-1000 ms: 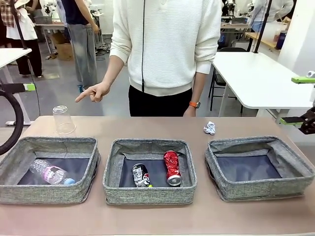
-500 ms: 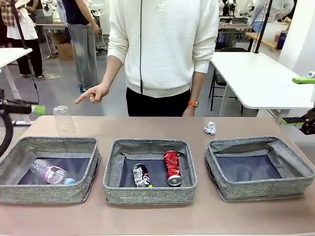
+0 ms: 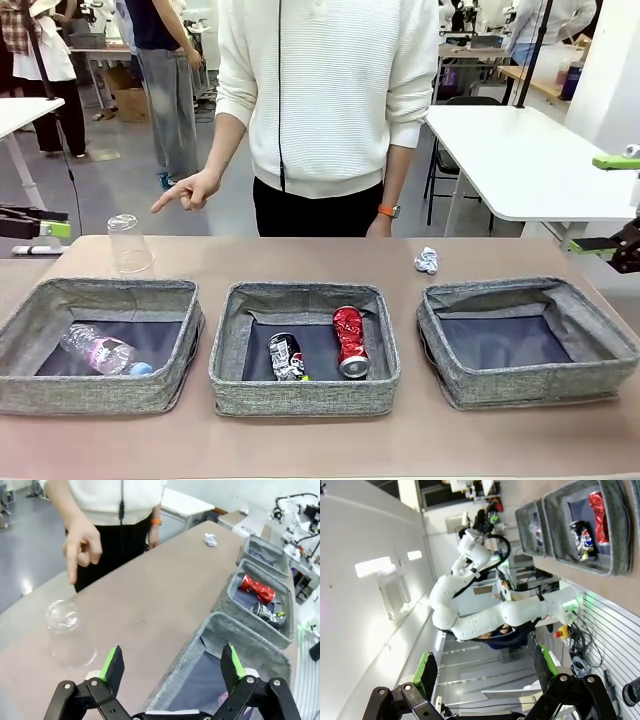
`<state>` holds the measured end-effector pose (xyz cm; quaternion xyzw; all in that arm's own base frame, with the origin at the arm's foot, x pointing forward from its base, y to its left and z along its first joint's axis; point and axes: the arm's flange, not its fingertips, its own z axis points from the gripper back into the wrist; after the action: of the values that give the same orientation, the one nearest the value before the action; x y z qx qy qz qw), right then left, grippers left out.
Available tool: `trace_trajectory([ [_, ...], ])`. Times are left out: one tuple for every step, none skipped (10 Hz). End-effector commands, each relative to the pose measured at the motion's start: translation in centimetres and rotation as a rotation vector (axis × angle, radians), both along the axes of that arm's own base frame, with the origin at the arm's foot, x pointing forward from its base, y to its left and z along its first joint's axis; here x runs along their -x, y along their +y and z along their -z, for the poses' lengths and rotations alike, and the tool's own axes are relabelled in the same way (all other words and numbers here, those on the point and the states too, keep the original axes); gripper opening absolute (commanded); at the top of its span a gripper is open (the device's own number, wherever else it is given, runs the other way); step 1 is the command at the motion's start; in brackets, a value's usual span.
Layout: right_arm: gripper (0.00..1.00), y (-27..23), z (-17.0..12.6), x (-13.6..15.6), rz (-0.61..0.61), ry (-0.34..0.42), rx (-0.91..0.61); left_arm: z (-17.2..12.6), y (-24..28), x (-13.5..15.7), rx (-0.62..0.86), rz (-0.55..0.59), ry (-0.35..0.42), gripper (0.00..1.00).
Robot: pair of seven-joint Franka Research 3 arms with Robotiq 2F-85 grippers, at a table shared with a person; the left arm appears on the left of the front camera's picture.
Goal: Sort the waste into the appropriate baskets.
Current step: Pick up the waste item pointed out by the person.
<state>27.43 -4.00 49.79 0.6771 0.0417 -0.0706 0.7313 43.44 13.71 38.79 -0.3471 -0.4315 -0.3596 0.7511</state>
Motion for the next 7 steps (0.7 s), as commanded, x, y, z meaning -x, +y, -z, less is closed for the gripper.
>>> trace_trajectory([
  [1.0, 0.0, -0.6, -0.1, 0.006, -0.004, -0.017, -0.4, 0.7, -0.1, 0.01, -0.028, -0.014, 1.0],
  [1.0, 0.0, -0.6, -0.1, 0.006, -0.004, -0.017, 0.9, 2.0, -2.8, 0.06, 0.078, 0.04, 1.0],
  [1.0, 0.0, -0.6, -0.1, 0.006, -0.004, -0.017, 2.5, 3.7, -5.7, 0.034, 0.131, -0.055, 1.0],
  [1.0, 0.0, -0.6, -0.1, 0.006, -0.004, -0.017, 4.4, 4.4, -7.8, -0.013, 0.151, -0.1, 1.0],
  [1.0, 0.0, -0.6, -0.1, 0.006, -0.004, -0.017, 5.2, 4.4, -8.5, -0.04, 0.17, -0.102, 1.0],
  [1.0, 0.0, -0.6, -0.1, 0.006, -0.004, -0.017, 6.3, 4.5, -9.7, -0.074, 0.182, -0.102, 1.0],
  [1.0, 0.0, -0.6, -0.1, 0.006, -0.004, -0.017, 6.9, 4.7, -10.6, -0.087, 0.14, -0.151, 1.0],
])
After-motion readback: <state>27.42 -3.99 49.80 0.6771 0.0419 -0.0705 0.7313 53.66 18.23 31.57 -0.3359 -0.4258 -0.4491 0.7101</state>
